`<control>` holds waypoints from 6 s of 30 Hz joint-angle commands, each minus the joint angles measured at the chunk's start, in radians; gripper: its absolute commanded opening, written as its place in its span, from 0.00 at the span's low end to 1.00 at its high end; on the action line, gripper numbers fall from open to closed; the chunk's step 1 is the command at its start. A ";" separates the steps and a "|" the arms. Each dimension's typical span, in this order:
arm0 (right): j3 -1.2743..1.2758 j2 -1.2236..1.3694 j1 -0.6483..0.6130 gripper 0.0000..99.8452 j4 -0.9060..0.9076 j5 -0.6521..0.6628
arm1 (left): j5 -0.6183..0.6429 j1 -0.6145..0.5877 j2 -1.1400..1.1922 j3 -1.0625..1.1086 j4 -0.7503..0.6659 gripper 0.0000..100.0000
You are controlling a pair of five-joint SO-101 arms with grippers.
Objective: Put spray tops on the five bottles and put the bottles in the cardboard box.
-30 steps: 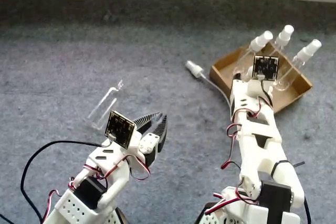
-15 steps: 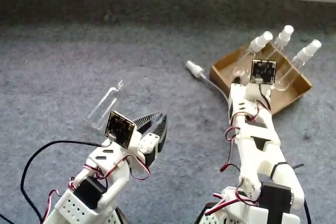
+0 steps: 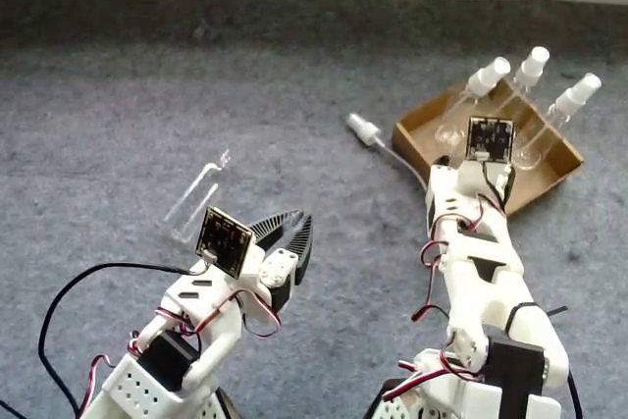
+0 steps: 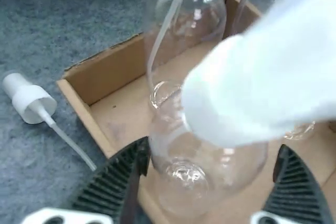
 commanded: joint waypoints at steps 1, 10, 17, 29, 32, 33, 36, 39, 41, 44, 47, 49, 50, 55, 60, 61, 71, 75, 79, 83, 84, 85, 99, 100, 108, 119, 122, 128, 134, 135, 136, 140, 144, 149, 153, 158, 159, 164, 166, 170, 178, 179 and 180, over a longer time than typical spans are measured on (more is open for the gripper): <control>-0.021 -0.015 0.010 0.31 0.048 0.014 | 0.000 0.013 0.005 0.019 0.002 0.00; -0.122 -0.015 0.007 0.31 0.300 0.012 | 0.000 0.013 0.005 0.019 0.002 0.00; -0.199 -0.064 0.007 0.31 0.443 0.008 | 0.000 0.013 0.005 0.019 0.002 0.00; -0.200 -0.377 0.007 0.31 0.737 0.014 | 0.000 0.013 0.005 0.019 0.005 0.00; -0.203 -0.443 0.005 0.31 0.803 0.014 | -0.018 0.013 -0.004 0.019 0.037 0.00; -0.203 -0.467 0.005 0.31 0.831 0.014 | -0.046 0.013 -0.004 0.019 0.041 0.00; -0.217 -0.545 0.004 0.31 0.923 0.017 | -0.098 -0.001 -0.004 0.019 0.043 0.00; -0.268 -0.605 0.004 0.31 1.050 0.074 | -0.103 -0.064 -0.004 0.018 0.038 0.00; -0.312 -0.642 0.004 0.30 1.133 0.084 | -0.104 -0.114 -0.005 0.012 0.037 0.00; -0.380 -0.682 0.004 0.24 1.231 0.089 | -0.104 -0.197 -0.005 -0.015 0.028 0.00; -0.418 -0.720 0.001 0.17 1.291 0.091 | -0.106 -0.318 -0.005 -0.045 -0.002 0.00; -0.430 -0.745 -0.022 0.15 1.334 0.091 | -0.106 -0.412 -0.005 -0.059 -0.029 0.00; -0.433 -0.759 -0.035 0.15 1.360 0.091 | -0.106 -0.447 -0.005 -0.064 -0.035 0.00; -0.472 -0.837 -0.117 0.15 1.481 0.086 | -0.233 -0.518 -0.005 -0.067 -0.037 0.01; -0.466 -0.921 -0.180 0.08 1.491 0.084 | -0.446 -0.524 -0.002 -0.091 0.115 0.07; -0.463 -0.935 -0.205 0.05 1.492 0.084 | -0.451 -0.533 0.004 -0.120 0.155 0.08; -0.295 -1.020 -0.418 0.01 1.331 0.083 | -0.457 -0.665 -0.004 -0.383 0.491 0.03; -0.163 -1.013 -0.446 0.01 1.122 0.089 | -0.454 -0.763 -0.005 -0.390 0.598 0.00; -0.090 -1.009 -0.545 0.01 1.049 0.091 | -0.454 -0.871 -0.005 -0.394 0.663 0.00; -0.171 -0.852 -0.631 0.04 1.058 0.091 | -0.454 -0.937 -0.005 -0.387 0.753 0.00; -0.216 -0.782 -0.645 0.07 1.072 0.091 | -0.454 -0.961 -0.005 -0.387 0.766 0.00; -0.265 -0.710 -0.654 0.09 1.090 0.092 | -0.454 -0.997 -0.005 -0.386 0.770 0.00; -1.021 0.085 -0.885 0.17 1.300 0.089 | -0.453 -1.224 -0.005 -0.171 0.772 0.00; -1.063 0.122 -0.885 0.17 1.300 0.061 | -0.453 -1.225 -0.005 -0.163 0.772 0.00; -1.342 0.291 -0.880 0.30 1.300 -0.500 | -0.453 -1.219 -0.005 -0.151 0.770 0.00; -1.365 0.387 -1.023 0.30 1.260 -1.140 | -0.374 -1.179 -0.005 -0.120 0.744 0.00; -1.368 0.466 -1.021 0.30 1.199 -1.186 | -0.373 -1.181 -0.005 -0.116 0.741 0.00; -1.379 0.591 -1.026 0.30 1.153 -1.301 | -0.373 -1.182 -0.005 -0.116 0.743 0.00; -1.392 0.662 -1.030 0.30 1.073 -1.310 | -0.373 -1.185 -0.005 -0.116 0.743 0.00; -1.392 0.677 -1.029 0.30 1.058 -1.310 | -0.373 -1.185 -0.005 -0.116 0.743 0.00; -1.392 0.694 -1.027 0.30 1.038 -1.310 | -0.373 -1.185 -0.005 -0.116 0.743 0.00; -1.392 0.774 -1.021 0.30 0.990 -1.310 | -0.374 -1.185 -0.005 -0.116 0.743 0.00; -1.405 0.799 -1.020 0.30 0.990 -1.309 | -0.374 -1.185 -0.005 -0.114 0.743 0.00; -1.402 0.797 -1.009 0.15 0.997 -1.309 | -0.374 -1.185 -0.005 -0.113 0.743 0.00; -1.397 0.797 -0.983 0.06 0.997 -1.307 | -0.374 -1.185 -0.005 -0.104 0.736 0.00; -1.397 0.796 -0.934 0.06 1.003 -1.250 | -0.374 -1.184 -0.005 -0.104 0.738 0.00; -1.399 0.796 -0.923 0.05 1.026 -1.204 | -0.374 -1.182 -0.005 -0.104 0.738 0.00; -1.448 0.771 -0.871 0.05 1.233 -0.993 | -0.374 -1.181 -0.005 -0.102 0.738 0.00; -1.477 0.745 -0.851 0.05 1.303 -0.902 | -0.374 -1.181 -0.005 -0.102 0.738 0.00; -1.498 0.700 -0.806 0.06 1.431 -0.687 | -0.374 -1.181 -0.005 -0.102 0.738 0.00; -1.503 0.573 -0.753 0.06 1.621 -0.296 | -0.374 -1.181 -0.005 -0.102 0.736 0.00; -1.503 0.549 -0.751 0.06 1.639 -0.259 | -0.374 -1.181 -0.005 -0.102 0.736 0.00; -1.500 0.526 -0.746 0.06 1.659 -0.222 | -0.374 -1.181 -0.005 -0.101 0.736 0.00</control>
